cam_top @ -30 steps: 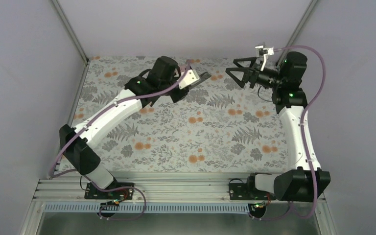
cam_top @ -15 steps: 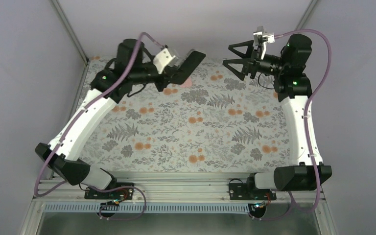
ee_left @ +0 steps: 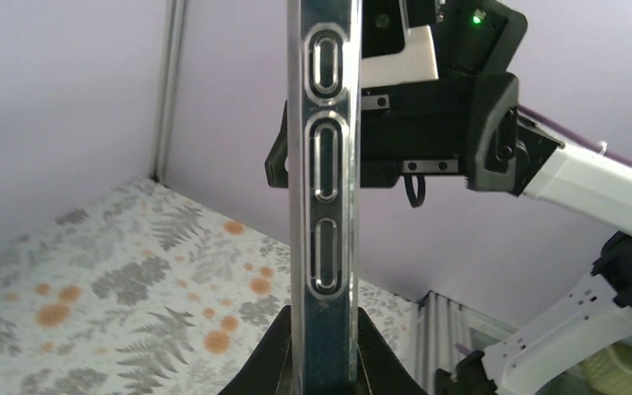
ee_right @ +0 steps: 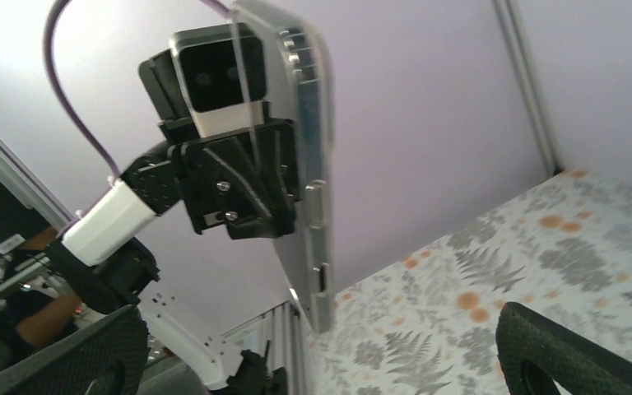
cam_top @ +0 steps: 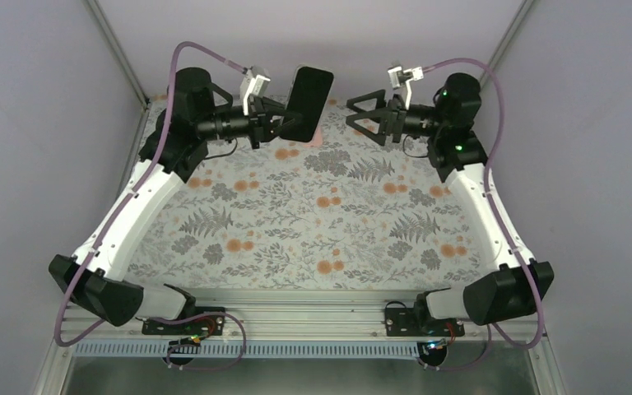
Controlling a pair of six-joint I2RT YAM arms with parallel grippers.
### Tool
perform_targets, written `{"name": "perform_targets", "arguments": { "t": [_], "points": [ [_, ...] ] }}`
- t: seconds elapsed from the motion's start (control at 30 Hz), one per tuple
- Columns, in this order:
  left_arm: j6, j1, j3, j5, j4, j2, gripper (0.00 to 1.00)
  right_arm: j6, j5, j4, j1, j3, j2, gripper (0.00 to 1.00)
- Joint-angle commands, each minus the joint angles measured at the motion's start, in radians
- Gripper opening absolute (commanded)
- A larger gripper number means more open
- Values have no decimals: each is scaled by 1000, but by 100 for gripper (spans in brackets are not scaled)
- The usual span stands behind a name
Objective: Take the phone out of the phone case
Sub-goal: Adjust the phone.
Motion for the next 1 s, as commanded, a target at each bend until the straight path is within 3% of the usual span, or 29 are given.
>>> {"name": "perform_targets", "arguments": {
  "t": [0.0,0.23,0.5,0.97],
  "points": [
    [-264,27,-121,127,281,-16,2,163,55,130,58,-61,-8,99],
    [-463,51,-267,181,524,-29,2,308,106,266,109,-150,14,100],
    [-683,58,-407,218,832,-37,3,469,132,414,159,-194,46,83],
    [-737,57,-460,215,885,-50,2,488,169,427,211,-51,152,46]
  ]
}}
